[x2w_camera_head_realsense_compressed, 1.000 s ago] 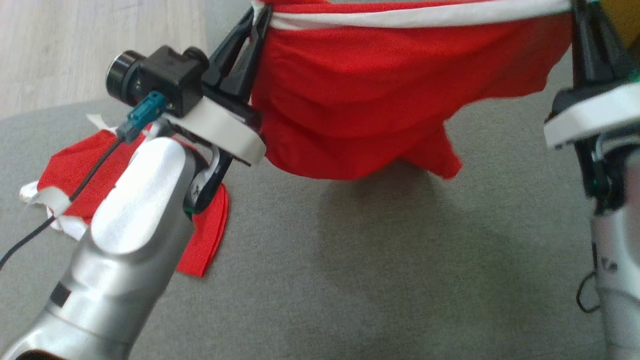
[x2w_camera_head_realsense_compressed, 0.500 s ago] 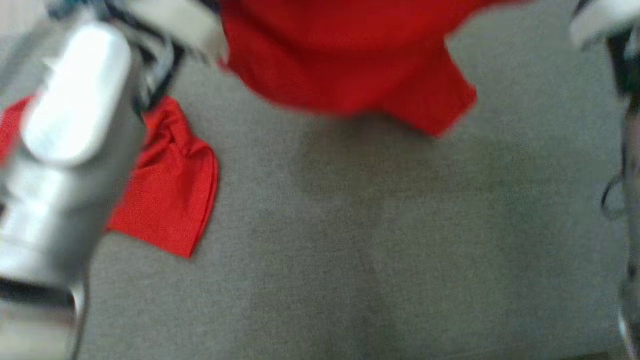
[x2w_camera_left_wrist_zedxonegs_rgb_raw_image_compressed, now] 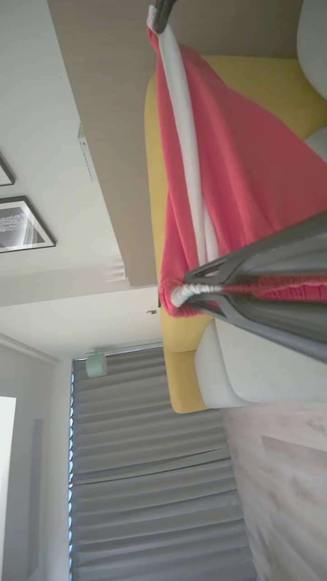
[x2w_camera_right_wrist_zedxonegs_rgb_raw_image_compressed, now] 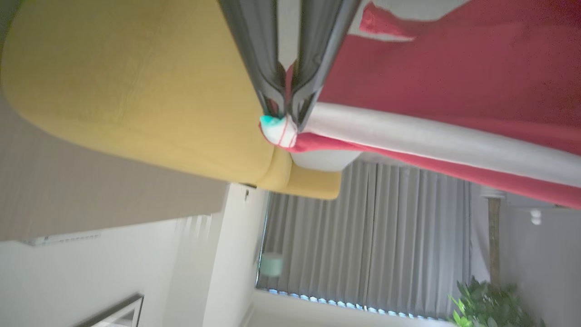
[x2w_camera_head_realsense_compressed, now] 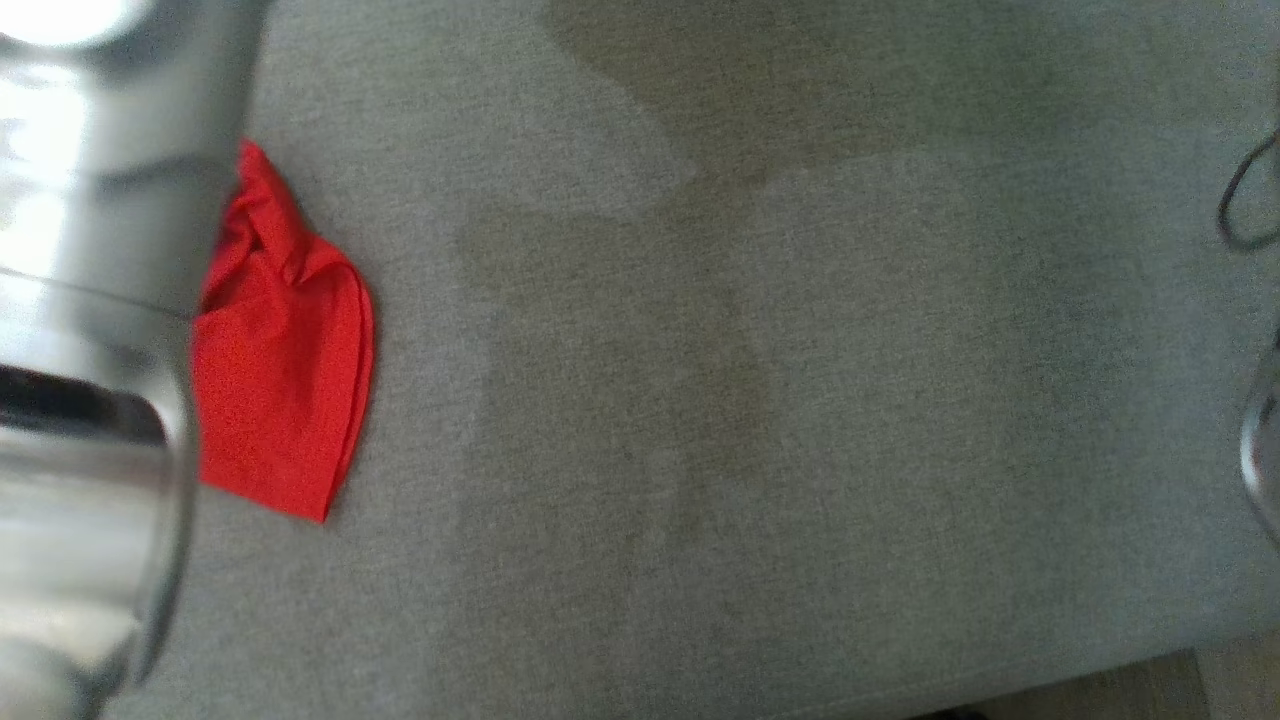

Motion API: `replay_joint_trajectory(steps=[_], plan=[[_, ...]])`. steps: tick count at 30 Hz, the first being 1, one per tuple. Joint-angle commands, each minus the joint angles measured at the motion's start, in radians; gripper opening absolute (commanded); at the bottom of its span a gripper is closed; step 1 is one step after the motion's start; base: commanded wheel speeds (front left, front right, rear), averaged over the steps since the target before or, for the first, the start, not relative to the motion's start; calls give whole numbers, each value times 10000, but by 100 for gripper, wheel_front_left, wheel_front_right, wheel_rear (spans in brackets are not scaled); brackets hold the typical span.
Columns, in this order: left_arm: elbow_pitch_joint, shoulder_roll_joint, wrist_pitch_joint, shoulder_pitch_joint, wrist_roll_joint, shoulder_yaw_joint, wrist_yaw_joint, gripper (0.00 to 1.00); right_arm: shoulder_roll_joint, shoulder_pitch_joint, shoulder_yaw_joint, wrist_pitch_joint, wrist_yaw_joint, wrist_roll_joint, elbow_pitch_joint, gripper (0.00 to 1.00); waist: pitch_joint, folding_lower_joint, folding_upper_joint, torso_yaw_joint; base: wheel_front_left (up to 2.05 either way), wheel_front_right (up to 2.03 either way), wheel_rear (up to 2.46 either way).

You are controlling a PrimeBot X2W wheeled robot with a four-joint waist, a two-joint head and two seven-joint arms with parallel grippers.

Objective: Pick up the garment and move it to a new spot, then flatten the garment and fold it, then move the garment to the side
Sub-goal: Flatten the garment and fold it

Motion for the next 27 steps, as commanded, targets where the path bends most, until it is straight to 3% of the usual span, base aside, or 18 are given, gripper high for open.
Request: replay_joint_trajectory(steps=[1, 8, 15, 21, 27], plan=[[35, 260, -86, -48, 20, 152, -76, 0, 60, 160, -121, -113, -9, -96, 201, 0, -35, -4, 1, -7, 0, 0, 0], [661, -90, -158, 1746, -75, -611, -485, 0, -441, 1522, 757, -161, -9, 84, 2277, 0, -73, -4, 1, 184, 0, 0, 0], [-296, 232, -164, 4415, -298, -1438, -579, 0, -1010, 2739, 3051, 449, -9, 947, 3634, 0, -717, -4, 1, 282, 0, 0, 0], [-1242, 609, -165, 6196, -440, -2163, -584, 0, -1582, 3738, 5104, 1554, -9, 2646, 3445, 0, -1529, -4, 1, 293, 0, 0, 0], [-1973, 714, -75, 7393, -457, -2497, -355, 0, -2752, 4764, 7021, 3378, -9, 4924, 1865, 0, -2250, -4, 1, 188, 0, 0, 0]])
